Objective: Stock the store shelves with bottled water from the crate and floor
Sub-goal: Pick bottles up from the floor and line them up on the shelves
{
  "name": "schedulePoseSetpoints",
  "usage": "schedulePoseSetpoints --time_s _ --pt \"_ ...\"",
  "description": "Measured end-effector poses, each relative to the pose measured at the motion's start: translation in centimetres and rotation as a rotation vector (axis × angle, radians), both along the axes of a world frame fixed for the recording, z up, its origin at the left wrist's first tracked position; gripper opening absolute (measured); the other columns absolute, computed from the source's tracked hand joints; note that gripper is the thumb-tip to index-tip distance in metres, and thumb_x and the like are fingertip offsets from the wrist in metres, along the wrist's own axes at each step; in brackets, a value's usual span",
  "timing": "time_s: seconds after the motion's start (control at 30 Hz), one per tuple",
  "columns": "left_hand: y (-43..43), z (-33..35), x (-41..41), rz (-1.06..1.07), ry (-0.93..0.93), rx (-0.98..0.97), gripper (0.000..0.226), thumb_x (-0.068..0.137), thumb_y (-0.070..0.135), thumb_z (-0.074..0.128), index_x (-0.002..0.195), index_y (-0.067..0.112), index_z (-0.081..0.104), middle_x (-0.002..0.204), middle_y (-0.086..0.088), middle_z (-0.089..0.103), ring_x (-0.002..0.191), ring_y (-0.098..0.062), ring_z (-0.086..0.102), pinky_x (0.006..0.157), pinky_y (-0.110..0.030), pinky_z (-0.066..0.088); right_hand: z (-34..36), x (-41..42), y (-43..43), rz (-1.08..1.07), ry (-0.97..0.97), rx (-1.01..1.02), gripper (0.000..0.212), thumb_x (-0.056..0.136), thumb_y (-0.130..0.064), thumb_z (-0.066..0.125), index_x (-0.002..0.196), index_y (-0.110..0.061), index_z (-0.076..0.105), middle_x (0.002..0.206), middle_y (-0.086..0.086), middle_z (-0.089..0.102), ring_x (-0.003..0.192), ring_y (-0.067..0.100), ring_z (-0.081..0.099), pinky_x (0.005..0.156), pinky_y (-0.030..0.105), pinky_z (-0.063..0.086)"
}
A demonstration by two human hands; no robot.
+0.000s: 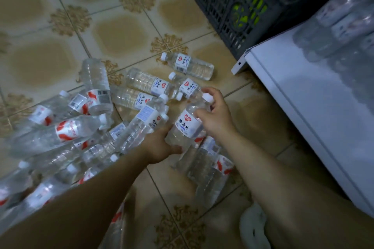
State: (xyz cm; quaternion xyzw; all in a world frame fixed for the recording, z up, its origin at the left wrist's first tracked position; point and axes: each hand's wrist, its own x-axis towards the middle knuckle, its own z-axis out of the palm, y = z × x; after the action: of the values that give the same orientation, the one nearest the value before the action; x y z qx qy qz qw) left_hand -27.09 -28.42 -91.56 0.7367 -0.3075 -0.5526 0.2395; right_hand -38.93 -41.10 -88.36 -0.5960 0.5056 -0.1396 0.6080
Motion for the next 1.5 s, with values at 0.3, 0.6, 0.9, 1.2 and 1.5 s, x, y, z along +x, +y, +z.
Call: schedulePoseSetpoints --time_s 0.3,0.6,0.9,1.2,1.5 --pt "-1.5 16.8 -6.1 -0.046 0.316 -0.265 0.081 0.054 0.033 0.079 0.127 0.05 0.048 0.127 0.001 0.057 0.112 -0.024 0.059 0.08 -0.051 0.057 17.8 -9.5 0.6 -0.269 -0.29 -0.144 0.065 0.078 0.002 0.065 0.129 -0.031 0.045 0.113 0.012 0.065 0.098 0.025 0.065 0.08 0.034 0.053" --pt "-5.1 31.7 -18.5 -0.259 0.373 -0.489 0.071 0.065 0.029 0.075 0.13 0.039 0.048 0.117 -0.004 0.06 0.1 -0.025 0.066 0.077 -0.053 0.057 33.0 -23.7 3.0 -0.312 -0.142 -0.385 0.064 0.084 -0.037 0.07 0.137 -0.048 0.035 0.118 -0.002 0.065 0.104 0.021 0.067 0.085 0.053 0.056" --pt "-11.8 29.7 -27.2 -0.405 0.331 -0.452 0.06 0.085 0.012 0.07 0.133 0.037 0.046 0.12 -0.001 0.06 0.105 -0.025 0.063 0.082 -0.049 0.057 31.6 -32.5 0.8 -0.49 -0.159 -0.331 0.083 0.082 -0.004 0.073 0.143 -0.037 0.029 0.111 -0.006 0.064 0.096 0.015 0.067 0.073 0.047 0.06" --pt "-22.9 21.3 -28.1 -0.455 0.303 -0.381 0.068 0.078 0.011 0.077 0.135 0.029 0.046 0.124 0.003 0.06 0.11 -0.022 0.062 0.088 -0.046 0.055 23.0 -32.7 -10.1 -0.53 -0.054 -0.399 0.082 0.072 -0.008 0.081 0.133 -0.038 0.035 0.102 -0.008 0.062 0.093 0.015 0.066 0.071 0.046 0.061" --pt "-31.1 11.0 -25.5 -0.549 0.025 -0.27 0.089 0.085 0.027 0.071 0.152 0.034 0.013 0.156 0.002 0.027 0.14 -0.022 0.033 0.1 -0.032 0.034 11.8 -29.9 -17.9 -0.464 0.055 -0.53 0.087 0.075 -0.013 0.082 0.139 -0.033 0.028 0.125 -0.008 0.054 0.109 0.012 0.055 0.081 0.014 0.046"
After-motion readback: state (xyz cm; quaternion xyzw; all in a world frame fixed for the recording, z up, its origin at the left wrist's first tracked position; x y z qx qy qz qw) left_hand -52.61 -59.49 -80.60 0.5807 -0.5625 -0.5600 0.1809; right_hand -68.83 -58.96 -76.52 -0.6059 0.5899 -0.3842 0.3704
